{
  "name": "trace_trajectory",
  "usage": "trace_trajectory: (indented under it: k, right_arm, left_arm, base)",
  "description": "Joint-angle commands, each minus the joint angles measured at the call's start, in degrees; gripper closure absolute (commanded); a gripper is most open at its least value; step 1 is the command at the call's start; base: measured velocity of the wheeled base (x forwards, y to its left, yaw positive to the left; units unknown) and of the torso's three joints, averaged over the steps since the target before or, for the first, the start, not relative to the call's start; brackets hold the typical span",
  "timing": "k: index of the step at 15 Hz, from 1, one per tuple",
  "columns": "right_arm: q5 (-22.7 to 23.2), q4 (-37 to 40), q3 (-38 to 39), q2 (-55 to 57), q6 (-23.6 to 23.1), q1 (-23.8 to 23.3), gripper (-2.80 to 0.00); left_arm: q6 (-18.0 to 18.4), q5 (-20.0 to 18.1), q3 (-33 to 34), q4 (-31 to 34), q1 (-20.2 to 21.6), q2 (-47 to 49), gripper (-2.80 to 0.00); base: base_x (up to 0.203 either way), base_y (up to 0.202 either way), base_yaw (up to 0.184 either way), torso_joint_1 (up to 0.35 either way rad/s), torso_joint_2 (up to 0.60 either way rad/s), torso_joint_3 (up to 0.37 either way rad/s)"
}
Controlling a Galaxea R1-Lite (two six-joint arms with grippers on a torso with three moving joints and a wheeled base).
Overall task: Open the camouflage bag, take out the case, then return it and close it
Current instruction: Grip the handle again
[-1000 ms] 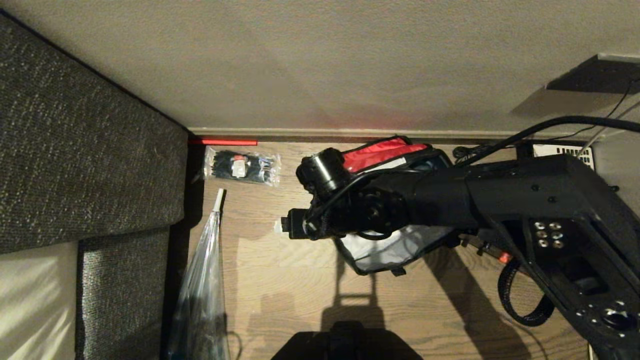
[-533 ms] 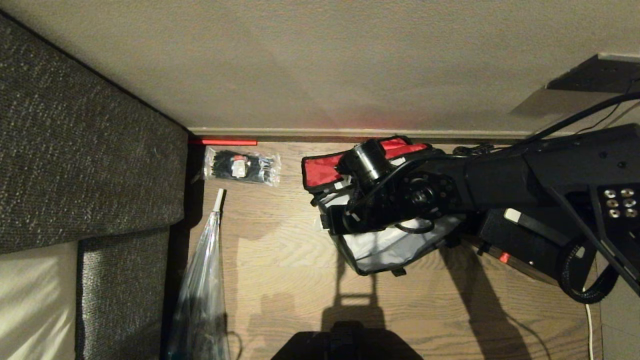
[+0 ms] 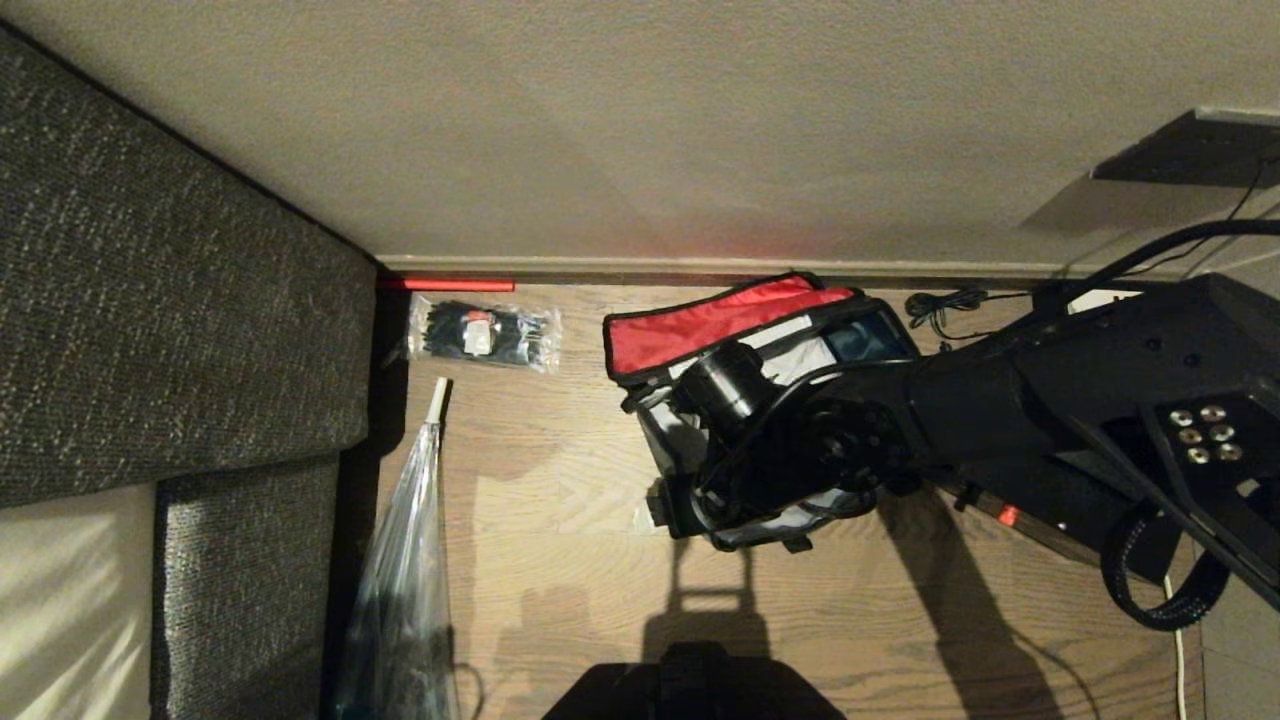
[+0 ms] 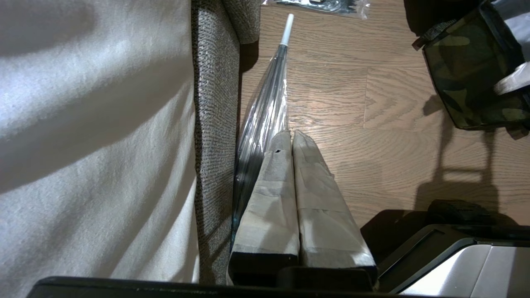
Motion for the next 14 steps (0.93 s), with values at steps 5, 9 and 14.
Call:
trace_trajectory:
  k: [5, 9, 14]
  right_arm:
    - [-0.05, -3.48, -4.3, 5.77, 2.47, 4.12, -2.8]
    - [1.44, -0.61, -16.27, 9.41, 11.76, 5.69, -2.8]
    - [3.58, -2.52, -22.53, 12.72, 18.81, 5.86, -2.8]
  left_arm:
    - [0.07, 0.02, 0.09, -0.06, 0.02, -0.11, 0.0]
    - [0.03, 0.02, 0.13, -0.01, 0.02, -0.11, 0.0]
    - [0.07, 0.02, 0.18, 0.03, 0.02, -0.11, 0.0]
  base:
    - [0.0, 0.0, 0.0, 0.0, 0.0, 0.0]
    - [0.0, 0.0, 0.0, 0.0, 0.0, 0.0]
    - [0.0, 0.0, 0.0, 0.0, 0.0, 0.0]
